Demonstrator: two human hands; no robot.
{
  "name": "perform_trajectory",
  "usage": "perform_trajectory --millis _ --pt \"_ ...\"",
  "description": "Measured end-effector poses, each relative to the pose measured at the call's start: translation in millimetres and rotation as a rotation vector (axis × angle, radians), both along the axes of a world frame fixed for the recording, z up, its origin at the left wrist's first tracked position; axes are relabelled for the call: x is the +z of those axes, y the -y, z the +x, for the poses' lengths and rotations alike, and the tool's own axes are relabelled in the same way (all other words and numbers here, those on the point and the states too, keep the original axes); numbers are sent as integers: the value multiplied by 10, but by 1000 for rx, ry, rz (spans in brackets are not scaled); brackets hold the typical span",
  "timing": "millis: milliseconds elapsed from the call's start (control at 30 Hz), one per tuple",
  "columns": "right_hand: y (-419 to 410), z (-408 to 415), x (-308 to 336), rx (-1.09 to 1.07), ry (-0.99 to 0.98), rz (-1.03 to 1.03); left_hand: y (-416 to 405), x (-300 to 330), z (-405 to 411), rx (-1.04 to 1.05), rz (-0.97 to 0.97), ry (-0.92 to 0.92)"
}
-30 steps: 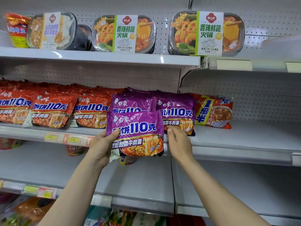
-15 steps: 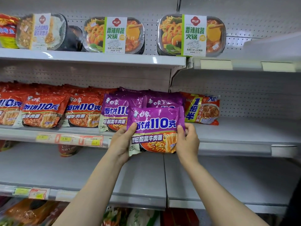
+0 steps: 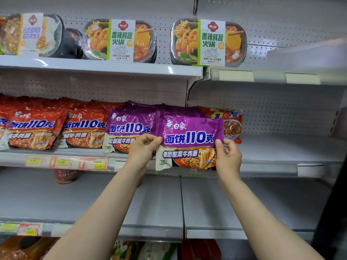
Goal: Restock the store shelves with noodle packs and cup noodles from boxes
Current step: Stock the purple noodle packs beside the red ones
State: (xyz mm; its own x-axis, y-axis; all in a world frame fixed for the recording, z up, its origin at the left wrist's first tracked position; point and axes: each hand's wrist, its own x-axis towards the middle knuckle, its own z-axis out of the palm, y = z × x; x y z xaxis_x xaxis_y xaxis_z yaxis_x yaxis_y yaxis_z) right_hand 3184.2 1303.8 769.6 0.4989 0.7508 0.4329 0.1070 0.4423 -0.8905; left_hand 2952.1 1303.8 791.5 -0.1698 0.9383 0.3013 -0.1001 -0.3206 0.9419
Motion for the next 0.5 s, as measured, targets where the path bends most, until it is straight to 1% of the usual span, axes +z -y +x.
perform_trajectory --millis 167,333,500 --pt "-67 86 131 48 -65 3 -141 195 47 63 10 -144" --pt "-182 141 244 79 -67 -2 -286 289 104 93 43 -151" --pt "-318 188 277 90 -24 -31 -446 210 131 168 88 -192"
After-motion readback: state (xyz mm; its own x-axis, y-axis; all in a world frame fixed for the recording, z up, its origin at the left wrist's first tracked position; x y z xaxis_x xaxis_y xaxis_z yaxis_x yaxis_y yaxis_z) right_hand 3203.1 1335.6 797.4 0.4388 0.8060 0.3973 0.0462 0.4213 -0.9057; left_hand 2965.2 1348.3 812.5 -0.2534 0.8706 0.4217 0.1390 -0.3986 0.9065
